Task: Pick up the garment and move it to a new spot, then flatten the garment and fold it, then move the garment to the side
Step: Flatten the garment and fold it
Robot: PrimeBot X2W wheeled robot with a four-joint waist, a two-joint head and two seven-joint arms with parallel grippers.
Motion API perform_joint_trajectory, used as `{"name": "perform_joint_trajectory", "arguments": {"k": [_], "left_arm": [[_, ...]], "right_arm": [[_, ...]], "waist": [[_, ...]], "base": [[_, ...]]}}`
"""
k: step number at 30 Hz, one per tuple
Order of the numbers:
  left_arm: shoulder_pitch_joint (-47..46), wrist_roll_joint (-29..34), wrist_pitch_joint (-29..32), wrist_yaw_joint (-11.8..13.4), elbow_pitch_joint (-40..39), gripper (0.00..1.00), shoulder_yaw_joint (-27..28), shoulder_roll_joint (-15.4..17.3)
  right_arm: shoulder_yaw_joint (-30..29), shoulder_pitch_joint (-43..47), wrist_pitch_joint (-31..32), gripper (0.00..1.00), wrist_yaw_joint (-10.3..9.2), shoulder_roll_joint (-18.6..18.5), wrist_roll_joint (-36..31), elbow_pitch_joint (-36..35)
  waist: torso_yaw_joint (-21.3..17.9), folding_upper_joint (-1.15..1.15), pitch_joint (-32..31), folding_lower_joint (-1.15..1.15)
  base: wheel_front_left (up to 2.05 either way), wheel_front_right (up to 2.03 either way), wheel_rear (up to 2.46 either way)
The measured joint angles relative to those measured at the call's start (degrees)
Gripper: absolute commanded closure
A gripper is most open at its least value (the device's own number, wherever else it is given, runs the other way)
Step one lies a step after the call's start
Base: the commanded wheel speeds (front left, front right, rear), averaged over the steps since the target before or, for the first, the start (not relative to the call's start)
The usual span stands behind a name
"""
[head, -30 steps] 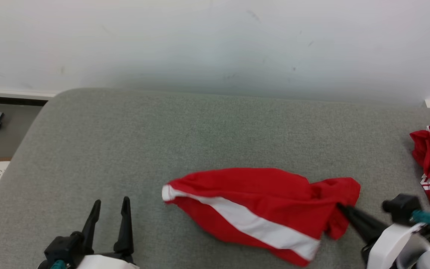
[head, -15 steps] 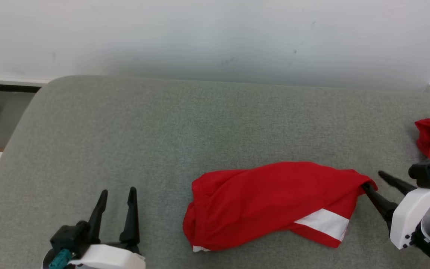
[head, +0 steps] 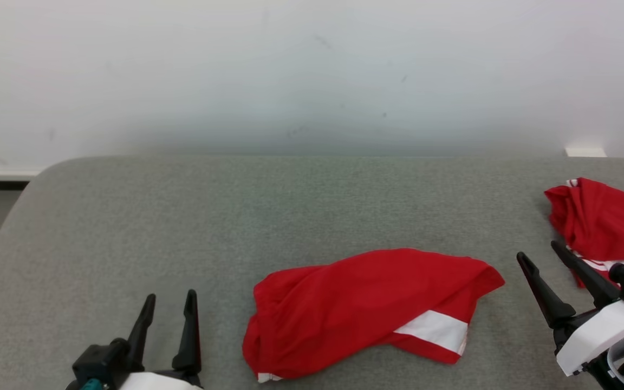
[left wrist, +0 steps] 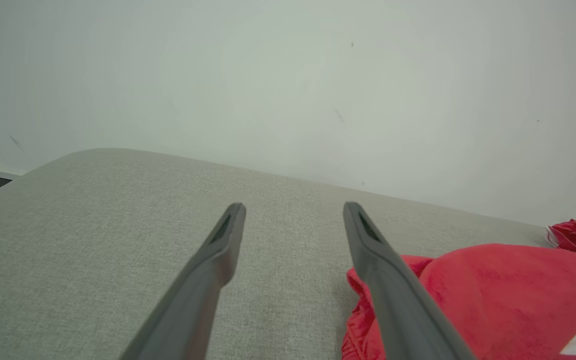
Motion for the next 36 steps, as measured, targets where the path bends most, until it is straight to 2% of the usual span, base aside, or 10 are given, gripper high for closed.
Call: {"name": "perform_joint_trajectory", "arguments": {"k": [4,9,13,16,20,36], "left_arm": [[0.57,-0.31,0.0,0.35,-0.79,0.0,-0.19,0.01],[1.8,-0.46,0.0,0.66,-1.82,0.0,-0.11,0.0],[2.54,-0.78,0.0,0.66,-2.19,0.0,-0.03,0.0],[3.2,-1.02,0.0,0.68,-2.2,0.0,-0.13,0.01],[3.36,-1.11,0.0,0.91,-2.4,0.0,-0.18,0.0],[3.9,-0.38,0.0,1.12,-3.23,0.0,0.32,0.0]], "right_arm": [[-7.87,4.88,-2.13,0.0,0.0,3.41,-5.59,-2.77],[-21.35,14.75,-2.4,0.0,0.0,11.21,-13.29,-9.99],[-27.4,22.47,-2.4,0.0,0.0,16.73,-18.95,-13.67],[-29.25,25.7,-2.4,0.0,0.0,19.35,-21.8,-14.61],[-30.4,27.73,-2.4,0.0,0.0,21.0,-23.27,-14.73],[-30.14,28.03,-2.41,0.0,0.0,22.19,-24.82,-13.97]], "waist": [[-1.7,0.0,-1.17,0.0],[-3.16,0.0,-1.99,0.0],[-3.68,0.0,-2.3,0.0],[-3.79,0.0,-2.63,0.0],[-3.6,0.0,-2.96,0.0],[-3.3,0.0,-3.2,0.0]], "base": [[0.0,0.0,0.0],[0.0,0.0,0.0],[0.0,0.0,0.0],[0.0,0.0,0.0],[0.0,0.0,0.0],[0.0,0.0,0.0]]}}
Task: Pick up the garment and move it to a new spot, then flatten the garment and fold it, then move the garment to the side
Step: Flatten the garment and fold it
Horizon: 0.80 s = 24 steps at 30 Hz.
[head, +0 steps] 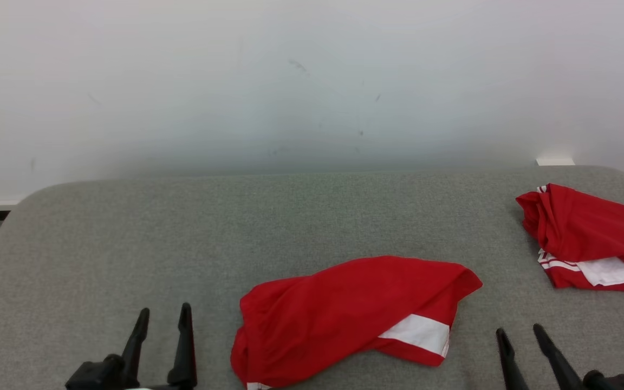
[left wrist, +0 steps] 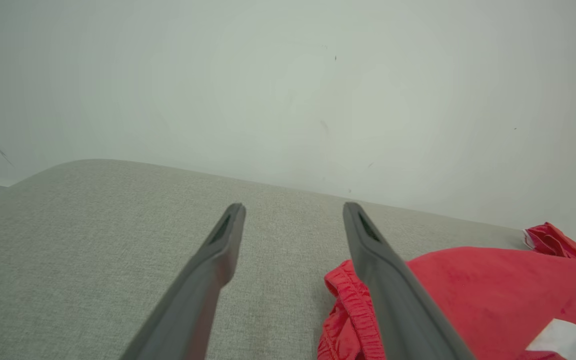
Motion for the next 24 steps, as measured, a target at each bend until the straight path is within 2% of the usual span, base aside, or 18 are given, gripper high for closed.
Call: {"name": "perform_joint_trajectory", "arguments": {"k": [2,7,13,24], "left_arm": [[0.0,0.0,0.0,-0.05,-0.04,0.0,-0.2,0.02],[0.06,0.25,0.0,-2.63,1.33,0.0,-2.52,0.01],[0.87,0.67,0.0,-5.28,5.81,0.0,-9.13,0.52],[-2.55,-3.71,0.0,-5.6,13.96,0.0,-20.07,4.3]], "right_arm": [[1.99,0.02,0.65,0.0,0.0,-0.47,1.42,1.87],[7.13,-1.46,6.08,0.0,0.0,-1.72,9.06,6.22],[11.14,-6.44,9.46,0.0,0.0,-2.79,16.92,12.13],[18.69,-14.83,10.07,0.0,0.0,-3.75,23.48,19.98]], "waist": [[0.17,0.0,0.09,0.0],[1.2,0.0,1.07,0.0],[3.42,0.0,2.51,0.0],[5.89,0.0,5.82,0.0]], "base": [[0.0,0.0,0.0],[0.0,0.0,0.0],[0.0,0.0,0.0],[0.0,0.0,0.0]]}}
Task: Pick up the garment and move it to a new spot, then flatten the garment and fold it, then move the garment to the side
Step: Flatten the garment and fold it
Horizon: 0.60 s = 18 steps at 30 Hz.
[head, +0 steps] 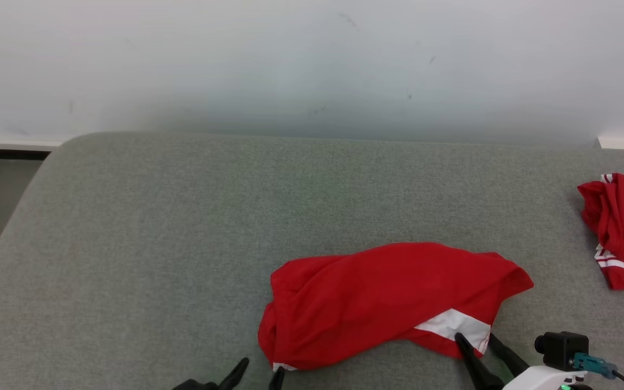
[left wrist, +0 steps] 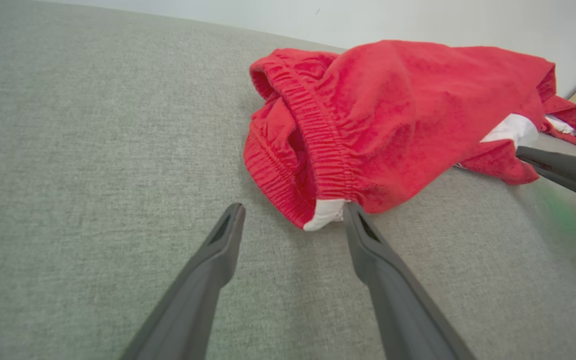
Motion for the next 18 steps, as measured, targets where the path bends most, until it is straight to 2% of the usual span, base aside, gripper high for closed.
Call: {"name": "perform_joint_trajectory", "arguments": {"k": [8,9,11,12,13,14,15,16,18], "left_arm": [[-5.36,-2.59,0.0,-0.01,4.82,0.0,-6.48,0.55],[-5.98,-3.36,0.0,-0.01,5.34,0.0,-7.26,0.55],[-6.77,-3.86,0.0,-0.01,6.06,0.0,-8.03,0.51],[-7.16,-4.14,0.0,-0.01,6.38,0.0,-8.17,0.49],[-7.49,-4.28,0.0,-0.01,6.73,0.06,-8.29,0.48],[-7.76,-4.34,0.0,-0.01,7.06,0.32,-8.28,0.49],[-7.88,-4.35,0.0,-0.01,7.26,0.66,-8.11,0.51],[-7.93,-4.35,0.0,-0.01,7.36,1.0,-7.9,0.51],[-7.97,-4.36,0.0,-0.01,7.25,1.0,-7.8,0.48]], "right_arm": [[5.15,-3.66,-1.25,0.01,0.0,-0.22,3.67,3.54],[5.72,-3.91,-1.69,0.1,0.0,-0.26,4.16,3.86],[6.8,-4.31,-2.53,0.19,0.0,-0.42,5.02,4.32],[7.32,-4.55,-2.89,0.37,0.0,-0.46,5.35,4.55],[7.93,-4.74,-3.35,0.54,0.0,-0.52,5.65,4.64],[8.48,-4.82,-3.74,0.64,0.0,-0.52,6.02,4.71],[9.07,-4.88,-4.05,0.79,0.0,-0.53,6.41,4.81],[9.66,-4.97,-4.36,1.0,0.0,-0.58,6.83,4.89],[10.51,-5.3,-5.25,1.0,0.0,-0.81,7.32,5.1]], "waist": [[0.33,0.0,0.91,0.0],[0.27,0.0,0.95,0.0],[0.11,0.0,1.03,0.0],[0.02,0.0,1.04,0.0],[-0.09,0.0,1.0,0.0],[-0.22,0.0,0.95,0.0],[-0.37,0.0,0.91,0.0],[-0.51,0.0,0.85,0.0],[-0.77,0.0,0.73,0.0]], "base": [[0.0,0.0,0.0],[0.0,0.0,0.0],[0.0,0.0,0.0],[0.0,0.0,0.0],[0.0,0.0,0.0],[0.0,0.0,0.0],[0.0,0.0,0.0],[0.0,0.0,0.0],[0.0,0.0,0.0]]}}
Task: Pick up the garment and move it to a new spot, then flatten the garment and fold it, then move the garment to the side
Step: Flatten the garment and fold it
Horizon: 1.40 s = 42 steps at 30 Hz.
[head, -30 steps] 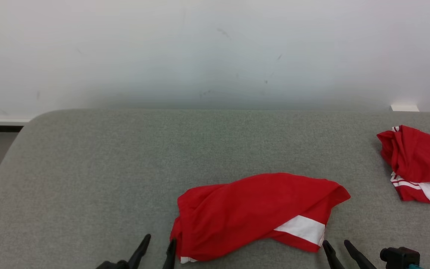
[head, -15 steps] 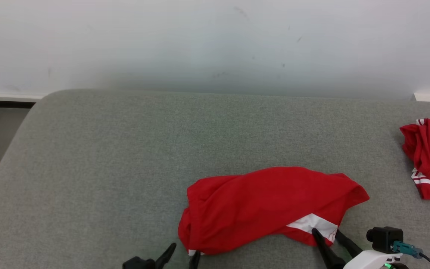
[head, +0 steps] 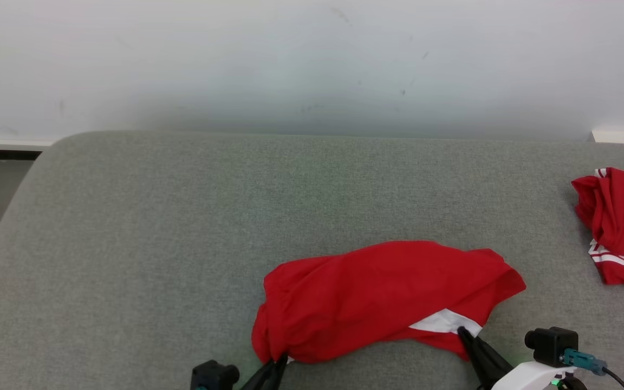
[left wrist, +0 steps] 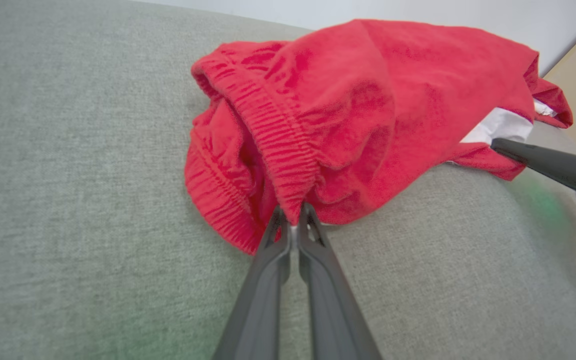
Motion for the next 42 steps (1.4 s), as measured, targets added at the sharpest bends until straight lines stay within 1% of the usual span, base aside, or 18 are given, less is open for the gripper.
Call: {"name": "perform_joint_trajectory", "arguments": {"k": [4,8,11,16,18,20,23,24,26,27,28,31,33,35,37,38,39,42], "left_arm": [[0.47,-0.04,0.0,0.0,-2.08,1.0,0.41,0.45],[1.73,-0.24,0.0,0.0,-7.92,1.0,2.43,1.11],[2.63,-0.54,0.0,0.0,-12.4,1.0,3.71,1.89],[2.57,-2.3,0.02,0.0,-16.97,1.0,3.89,4.01],[1.37,-3.43,0.88,0.0,-18.4,1.0,4.09,4.76],[-0.9,-6.28,2.49,0.0,-19.91,1.0,4.5,4.93],[-5.89,-9.4,5.69,-0.15,-20.19,1.0,5.58,6.38],[-8.0,-11.74,6.79,-0.15,-19.58,1.0,6.2,6.43],[-12.54,-11.36,9.16,-0.15,-17.02,1.0,6.24,8.39],[-15.07,-12.68,10.47,-0.13,-15.93,1.0,6.3,8.54],[-17.68,-14.54,11.48,-0.14,-15.01,1.0,6.06,8.53],[-26.98,-17.42,14.18,-0.15,-11.25,1.0,4.69,8.76],[-33.33,-18.91,16.02,-0.15,-8.01,1.0,4.22,9.5],[-39.49,-21.62,17.46,-0.12,-4.43,1.0,4.26,9.61],[-45.69,-23.04,18.87,-0.15,-0.71,1.0,4.35,9.93],[-48.93,-24.26,19.37,-0.15,1.23,1.0,4.48,10.04],[-54.75,-25.44,20.04,-0.15,4.47,1.0,4.28,10.35],[-62.44,-26.3,19.04,-0.15,8.64,1.0,4.45,10.25]], "right_arm": [[1.13,-0.74,-2.15,1.0,0.0,-1.03,0.47,-0.57],[1.19,-0.76,-3.9,1.0,0.0,-3.23,0.57,-3.68],[0.33,-0.59,-4.47,1.0,0.0,-5.41,-0.43,-6.27],[-1.65,-0.09,-4.55,1.0,0.0,-8.59,-2.61,-11.4],[-2.33,-0.16,-4.15,1.0,0.0,-9.87,-2.96,-13.48],[-2.83,-0.9,-2.37,1.0,0.0,-10.94,-3.0,-16.03],[-3.87,-4.39,0.99,1.0,0.0,-11.93,-1.9,-19.13],[-4.25,-6.01,2.15,1.0,0.0,-11.66,0.1,-20.17],[-4.27,-9.49,5.28,1.0,0.0,-11.47,3.23,-20.57],[-4.23,-11.57,6.53,1.0,0.0,-11.7,4.39,-20.33],[-4.12,-14.01,7.76,1.0,0.0,-11.96,5.06,-19.86],[-3.48,-22.07,10.36,1.0,0.0,-12.44,6.1,-17.79],[-2.85,-27.6,11.35,1.0,0.0,-12.25,6.15,-16.15],[-2.75,-33.29,11.41,1.0,0.0,-11.14,6.15,-14.32],[-2.98,-38.88,11.13,1.0,0.0,-10.11,6.11,-11.8],[-3.11,-41.82,10.47,1.0,0.0,-9.36,6.09,-10.55],[-3.86,-47.39,8.49,1.0,0.0,-7.88,5.88,-7.6],[-3.87,-54.39,5.6,1.0,0.0,-6.03,5.68,-3.71]], "waist": [[-0.36,0.0,-0.26,0.0],[-0.33,0.0,-0.87,0.0],[-0.22,0.0,-1.63,0.0],[-0.55,0.0,-2.78,0.0],[-0.96,0.0,-2.98,0.0],[-1.44,0.0,-2.92,0.0],[-2.26,0.0,-2.1,0.0],[-2.53,0.0,-1.64,0.0],[-3.13,0.0,-0.58,0.0],[-3.4,0.0,0.17,0.0],[-3.61,0.0,1.04,0.0],[-4.07,0.0,4.1,0.0],[-4.32,0.0,6.39,0.0],[-4.54,0.0,8.87,0.0],[-4.75,0.0,11.44,0.01],[-4.89,0.0,12.79,0.01],[-5.21,0.0,15.37,0.01],[-5.65,0.0,18.9,0.01]], "base": [[0.0,0.0,0.0],[0.0,0.0,0.0],[0.0,0.0,0.0],[0.0,0.0,0.0],[0.0,0.0,0.0],[0.0,0.0,0.0],[0.0,0.0,0.0],[0.0,0.0,0.0],[0.0,0.0,0.0],[0.0,0.0,0.0],[0.0,0.0,0.0],[0.0,0.0,0.0],[0.0,0.0,0.0],[0.0,0.0,0.0],[0.0,0.0,0.0],[0.0,0.0,0.0],[0.0,0.0,0.0],[0.0,0.0,0.0]]}}
